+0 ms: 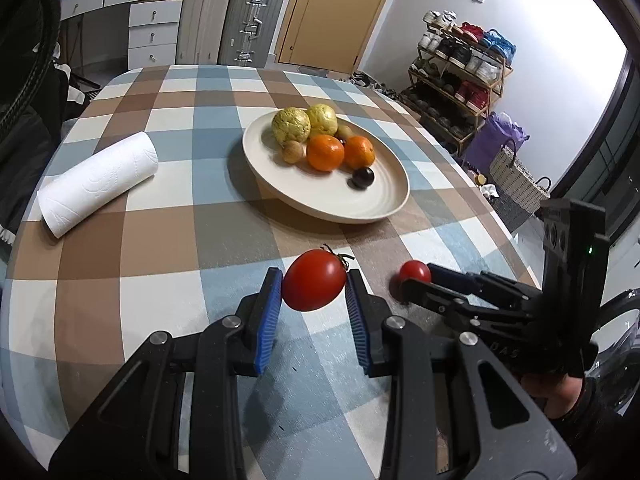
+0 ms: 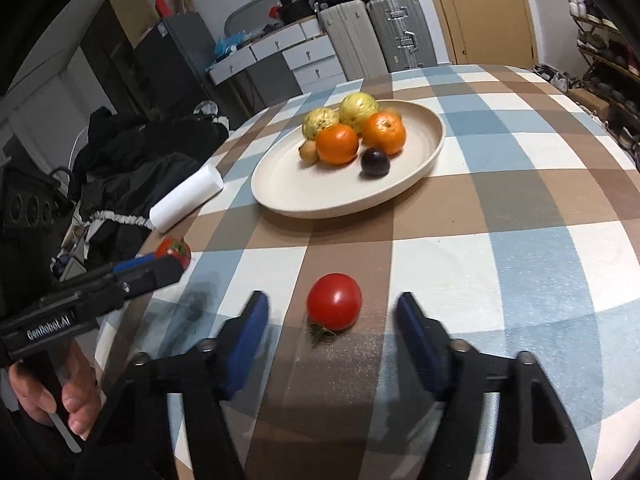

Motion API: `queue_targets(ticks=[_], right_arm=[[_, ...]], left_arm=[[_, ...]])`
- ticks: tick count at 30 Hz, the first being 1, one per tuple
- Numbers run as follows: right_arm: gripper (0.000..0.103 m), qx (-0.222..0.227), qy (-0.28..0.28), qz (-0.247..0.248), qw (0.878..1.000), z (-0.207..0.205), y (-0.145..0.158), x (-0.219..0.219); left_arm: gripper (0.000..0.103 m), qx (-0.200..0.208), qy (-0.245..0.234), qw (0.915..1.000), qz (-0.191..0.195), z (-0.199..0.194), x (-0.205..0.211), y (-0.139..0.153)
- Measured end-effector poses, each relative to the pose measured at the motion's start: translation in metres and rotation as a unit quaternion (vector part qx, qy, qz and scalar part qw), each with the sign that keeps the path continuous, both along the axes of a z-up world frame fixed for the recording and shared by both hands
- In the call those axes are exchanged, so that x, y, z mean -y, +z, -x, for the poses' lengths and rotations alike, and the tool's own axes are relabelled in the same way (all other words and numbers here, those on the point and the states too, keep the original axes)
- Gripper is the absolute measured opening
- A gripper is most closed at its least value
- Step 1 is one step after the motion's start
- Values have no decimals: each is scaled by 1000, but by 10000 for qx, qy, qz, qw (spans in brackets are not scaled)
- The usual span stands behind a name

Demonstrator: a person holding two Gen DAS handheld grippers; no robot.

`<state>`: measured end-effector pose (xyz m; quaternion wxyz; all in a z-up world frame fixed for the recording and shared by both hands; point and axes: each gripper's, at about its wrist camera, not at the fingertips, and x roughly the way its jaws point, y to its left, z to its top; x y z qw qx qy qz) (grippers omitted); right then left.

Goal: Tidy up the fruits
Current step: 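Grasp the other red tomato with the right tool while the left tool lifts its tomato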

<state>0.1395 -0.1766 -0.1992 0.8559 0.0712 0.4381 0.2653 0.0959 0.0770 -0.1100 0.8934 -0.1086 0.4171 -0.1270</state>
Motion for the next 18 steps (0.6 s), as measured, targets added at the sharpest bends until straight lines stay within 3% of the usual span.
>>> queue_targets(ticks=[5, 18], right_arm=[[32, 36, 9, 298, 9995, -2, -2, -6], [30, 305, -26, -149, 9994, -10, 14, 14]], left_arm=[[29, 33, 6, 10000, -28, -10, 1, 3], [29, 81, 57, 9999, -26, -61, 4, 14]])
